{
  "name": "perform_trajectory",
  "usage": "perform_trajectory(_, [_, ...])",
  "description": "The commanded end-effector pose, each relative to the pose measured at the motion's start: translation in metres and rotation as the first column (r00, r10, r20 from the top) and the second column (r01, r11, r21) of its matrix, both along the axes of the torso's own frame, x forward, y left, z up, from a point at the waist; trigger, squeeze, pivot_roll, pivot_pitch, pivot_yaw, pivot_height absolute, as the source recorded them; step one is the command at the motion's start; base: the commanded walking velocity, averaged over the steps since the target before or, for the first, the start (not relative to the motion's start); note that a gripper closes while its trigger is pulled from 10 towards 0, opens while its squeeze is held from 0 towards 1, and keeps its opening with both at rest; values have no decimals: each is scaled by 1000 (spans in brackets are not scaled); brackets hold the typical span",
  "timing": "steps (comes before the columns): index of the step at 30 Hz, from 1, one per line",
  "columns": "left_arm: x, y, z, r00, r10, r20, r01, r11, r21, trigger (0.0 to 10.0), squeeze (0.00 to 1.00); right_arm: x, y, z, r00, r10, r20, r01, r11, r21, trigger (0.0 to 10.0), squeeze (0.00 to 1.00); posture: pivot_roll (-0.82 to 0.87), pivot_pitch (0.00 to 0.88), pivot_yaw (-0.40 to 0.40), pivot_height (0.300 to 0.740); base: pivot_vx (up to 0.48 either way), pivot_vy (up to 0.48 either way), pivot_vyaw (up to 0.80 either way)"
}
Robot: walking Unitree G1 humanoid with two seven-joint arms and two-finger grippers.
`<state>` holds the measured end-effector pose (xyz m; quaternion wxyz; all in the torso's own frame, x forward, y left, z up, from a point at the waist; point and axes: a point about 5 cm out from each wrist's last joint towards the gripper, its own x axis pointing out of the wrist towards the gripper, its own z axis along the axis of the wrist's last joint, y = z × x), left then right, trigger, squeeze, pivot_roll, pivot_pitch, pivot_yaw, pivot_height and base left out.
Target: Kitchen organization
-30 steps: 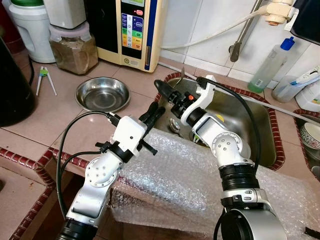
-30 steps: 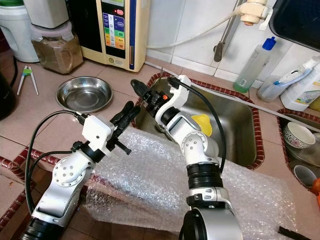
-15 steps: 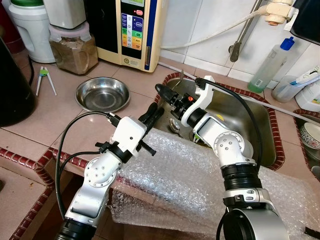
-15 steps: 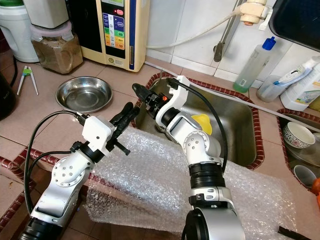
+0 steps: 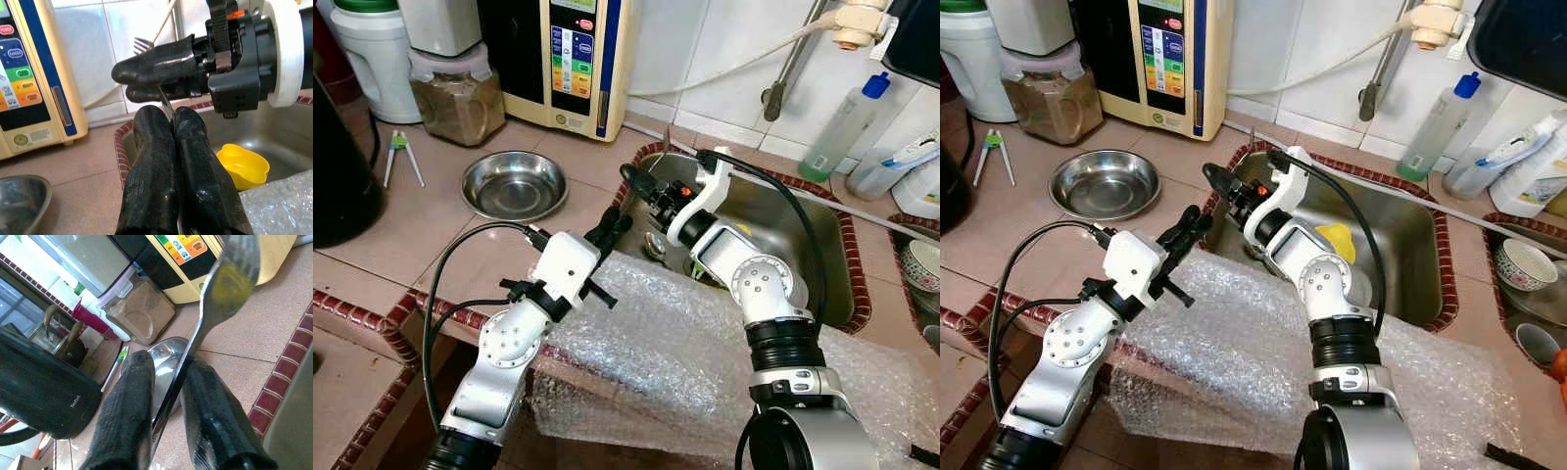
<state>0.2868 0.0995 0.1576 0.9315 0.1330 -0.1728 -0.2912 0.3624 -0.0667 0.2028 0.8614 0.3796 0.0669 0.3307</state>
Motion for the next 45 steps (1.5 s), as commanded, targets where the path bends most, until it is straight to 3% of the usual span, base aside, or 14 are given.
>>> perform_trajectory(1, [0,4,9,999,12,48,-12,1000,-14,0,0,5,-25,-10,993,-113,-46,111,993,-48,0,0,136,98,-126,740,0,0,0])
perform_trajectory(6, [1,4,6,999,22,42,-22,1000,-3,667,0,12,-38,-13,971,-229,-63,224,971,-79,0,0,129,95,-124,740,0,0,0])
perform_trajectory(7, [2,4,6,999,35,40,-36,999,6,4667,0,15,-41,-14,961,-266,-73,259,961,-94,0,0,130,94,-124,740,0,0,0])
perform_trajectory(8, [2,4,6,999,35,40,-36,999,6,4667,0,15,-41,-14,961,-266,-73,259,961,-94,0,0,130,94,-124,740,0,0,0])
perform_trajectory(9, [3,5,5,999,36,25,-36,999,-5,10000,0,17,-43,-16,953,-292,-77,283,953,-111,0,0,130,94,-124,740,0,0,0])
perform_trajectory(10, [3,6,5,999,39,22,-38,999,-9,10000,420,17,-44,-16,949,-304,-79,294,949,-114,0,0,130,94,-124,740,0,0,0])
perform_trajectory(11, [3,6,5,999,41,22,-41,999,-11,10000,420,18,-44,-16,947,-312,-81,302,947,-115,0,0,130,94,-124,740,0,0,0])
perform_trajectory(12, [4,7,5,999,46,21,-46,999,-14,10000,1000,18,-45,-17,944,-319,-83,309,944,-116,0,0,136,92,-124,740,0,0,0])
perform_trajectory(23, [6,10,3,998,60,-25,-61,997,-40,10000,1000,27,-64,-26,872,-473,-126,454,878,-154,0,0,140,92,-125,740,0,0,0])
perform_trajectory(34, [-4,5,-14,986,-54,-157,54,999,-6,10000,1000,24,-114,-64,622,-733,-276,674,681,-287,0,0,148,98,-117,740,0,0,0])
perform_trajectory(39, [-7,1,-18,979,-86,-185,88,996,6,10000,1000,23,-118,-72,599,-753,-274,674,658,-336,0,0,147,98,-114,740,0,0,0])
perform_trajectory(40, [-6,1,-17,979,-85,-186,87,996,6,10000,1000,22,-116,-73,600,-755,-264,665,654,-361,4078,24,146,97,-113,740,0,0,0])
perform_trajectory(41, [-6,1,-17,979,-85,-186,88,996,6,10000,1000,22,-116,-73,597,-758,-263,665,651,-367,10000,1000,146,97,-113,740,0,0,0])
perform_trajectory(45, [-4,3,-17,980,-70,-186,75,997,18,10000,1000,22,-114,-75,594,-754,-279,670,657,-346,10000,1000,148,98,-112,740,0,0,0])
